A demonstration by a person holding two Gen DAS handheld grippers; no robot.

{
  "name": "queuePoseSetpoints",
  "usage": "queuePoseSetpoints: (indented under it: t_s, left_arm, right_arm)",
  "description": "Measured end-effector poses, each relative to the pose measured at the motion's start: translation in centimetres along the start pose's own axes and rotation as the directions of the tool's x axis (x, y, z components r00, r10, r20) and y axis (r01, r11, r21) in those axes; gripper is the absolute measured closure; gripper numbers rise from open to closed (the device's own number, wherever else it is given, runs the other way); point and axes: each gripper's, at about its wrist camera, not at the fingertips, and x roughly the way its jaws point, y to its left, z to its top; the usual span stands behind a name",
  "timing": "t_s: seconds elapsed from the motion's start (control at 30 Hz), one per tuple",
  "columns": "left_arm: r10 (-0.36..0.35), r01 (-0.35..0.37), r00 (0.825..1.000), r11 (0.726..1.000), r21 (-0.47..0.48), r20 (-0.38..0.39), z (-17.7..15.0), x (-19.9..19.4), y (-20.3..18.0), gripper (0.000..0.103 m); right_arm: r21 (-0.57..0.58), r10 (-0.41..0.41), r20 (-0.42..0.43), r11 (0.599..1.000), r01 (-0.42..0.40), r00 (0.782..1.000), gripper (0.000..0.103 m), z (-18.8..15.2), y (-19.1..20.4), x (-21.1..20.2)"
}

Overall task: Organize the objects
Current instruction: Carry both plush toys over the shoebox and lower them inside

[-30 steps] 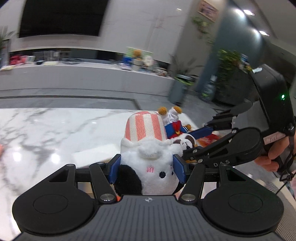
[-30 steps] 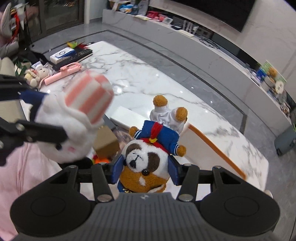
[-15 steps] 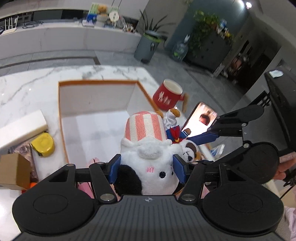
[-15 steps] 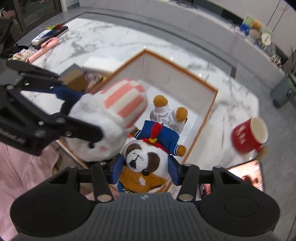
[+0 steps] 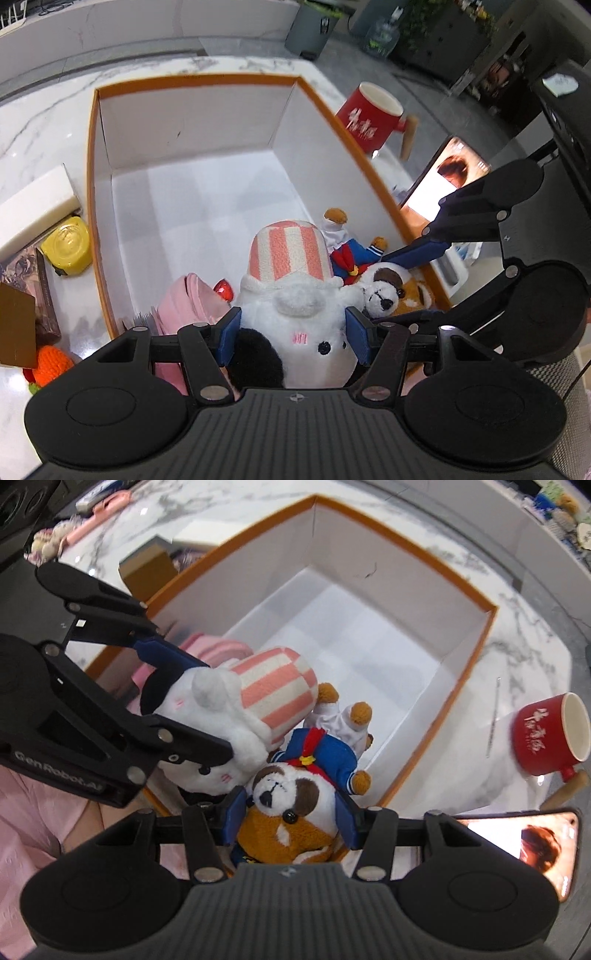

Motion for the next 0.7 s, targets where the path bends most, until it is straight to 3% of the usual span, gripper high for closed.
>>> queuePoseSetpoints:
  t_s: [0.2, 0.33, 0.47, 0.63, 0.7]
  left_arm:
    - [0.046, -0.044, 0.996, 0.999, 0.024, -0.073, 0.8, 1.3, -0.4, 0.031]
    - [0.051, -0.047, 0.992, 0.998, 0.039, -0.112, 0.9, 2.3, -0.6, 0.030]
    - [0.038, -0.035, 0.995, 0.999, 0.033, -0.097, 0.7, 2.5, -0.4, 0.023]
    - [-0.003, 0.006, 0.998, 0.999, 0.051, -0.061, 0.8, 0.9, -0.2, 0.015]
    - [0.006, -0.002, 0.999, 0.997, 0.077, -0.041, 0.9, -0.1, -0.4, 0.014]
  right_arm:
    - [-0.031, 0.004, -0.072, 1.000, -0.006, 0.997, 0.049, 0.8, 0.2, 2.0]
    - [-0.061, 0.005, -0.090, 0.998, -0.010, 0.996, 0.042, 1.0, 0.8, 2.6]
    - [-0.125, -0.032, -0.109, 0.992, 0.019, 0.993, 0.043, 0.8, 1.7, 2.8]
    - [-0.110, -0.018, -0.100, 0.994, 0.007, 0.995, 0.042, 0.6, 1.4, 1.6]
    - [-0.106, -0.012, -0.081, 0.994, 0.003, 0.997, 0.047, 0.5, 1.2, 0.8]
